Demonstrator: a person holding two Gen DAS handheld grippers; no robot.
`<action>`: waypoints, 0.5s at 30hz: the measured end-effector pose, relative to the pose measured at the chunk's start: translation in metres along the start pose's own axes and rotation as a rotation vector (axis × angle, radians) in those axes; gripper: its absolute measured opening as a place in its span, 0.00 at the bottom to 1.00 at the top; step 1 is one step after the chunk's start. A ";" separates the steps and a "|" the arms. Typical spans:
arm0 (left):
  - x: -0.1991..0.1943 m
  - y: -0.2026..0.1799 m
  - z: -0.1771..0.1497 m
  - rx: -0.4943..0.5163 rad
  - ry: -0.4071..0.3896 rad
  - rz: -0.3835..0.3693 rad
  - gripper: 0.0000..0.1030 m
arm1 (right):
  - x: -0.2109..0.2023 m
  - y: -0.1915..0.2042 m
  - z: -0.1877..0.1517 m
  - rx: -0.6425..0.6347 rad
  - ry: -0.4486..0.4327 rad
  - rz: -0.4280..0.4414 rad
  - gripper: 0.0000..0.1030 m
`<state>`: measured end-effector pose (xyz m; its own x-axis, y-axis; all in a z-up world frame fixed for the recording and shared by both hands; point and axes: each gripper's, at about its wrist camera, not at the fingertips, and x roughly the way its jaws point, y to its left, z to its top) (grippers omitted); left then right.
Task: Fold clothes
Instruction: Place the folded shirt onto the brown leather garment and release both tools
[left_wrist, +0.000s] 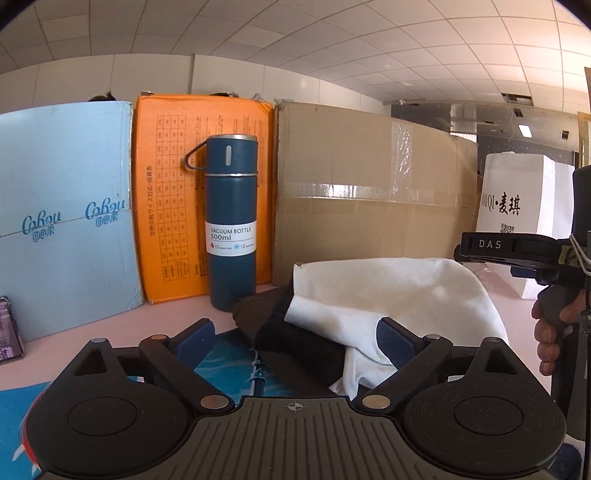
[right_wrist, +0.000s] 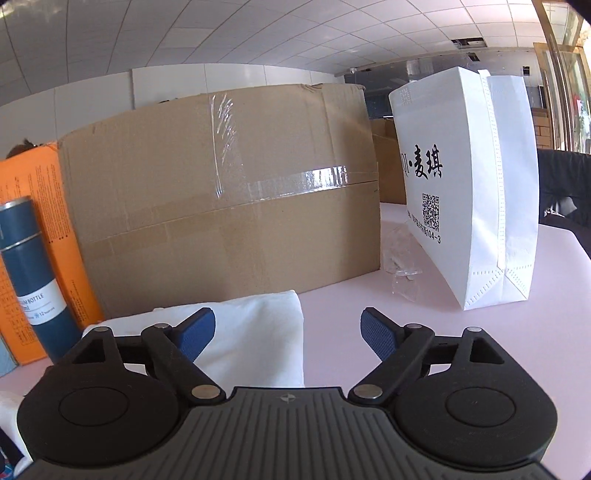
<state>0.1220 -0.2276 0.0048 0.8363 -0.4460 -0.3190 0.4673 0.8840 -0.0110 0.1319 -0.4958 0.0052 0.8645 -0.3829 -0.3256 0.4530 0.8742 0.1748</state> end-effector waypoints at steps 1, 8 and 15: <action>-0.008 0.003 0.002 0.012 -0.008 -0.005 0.94 | -0.012 0.004 0.000 0.005 0.004 0.009 0.88; -0.062 0.034 0.003 0.090 -0.070 -0.038 1.00 | -0.091 0.049 -0.025 -0.005 0.073 0.116 0.97; -0.098 0.082 -0.021 0.101 -0.091 -0.112 1.00 | -0.148 0.097 -0.077 0.048 0.102 0.030 0.97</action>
<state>0.0721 -0.1087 0.0158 0.7976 -0.5561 -0.2335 0.5818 0.8115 0.0546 0.0308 -0.3312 -0.0013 0.8524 -0.3218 -0.4122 0.4391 0.8685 0.2298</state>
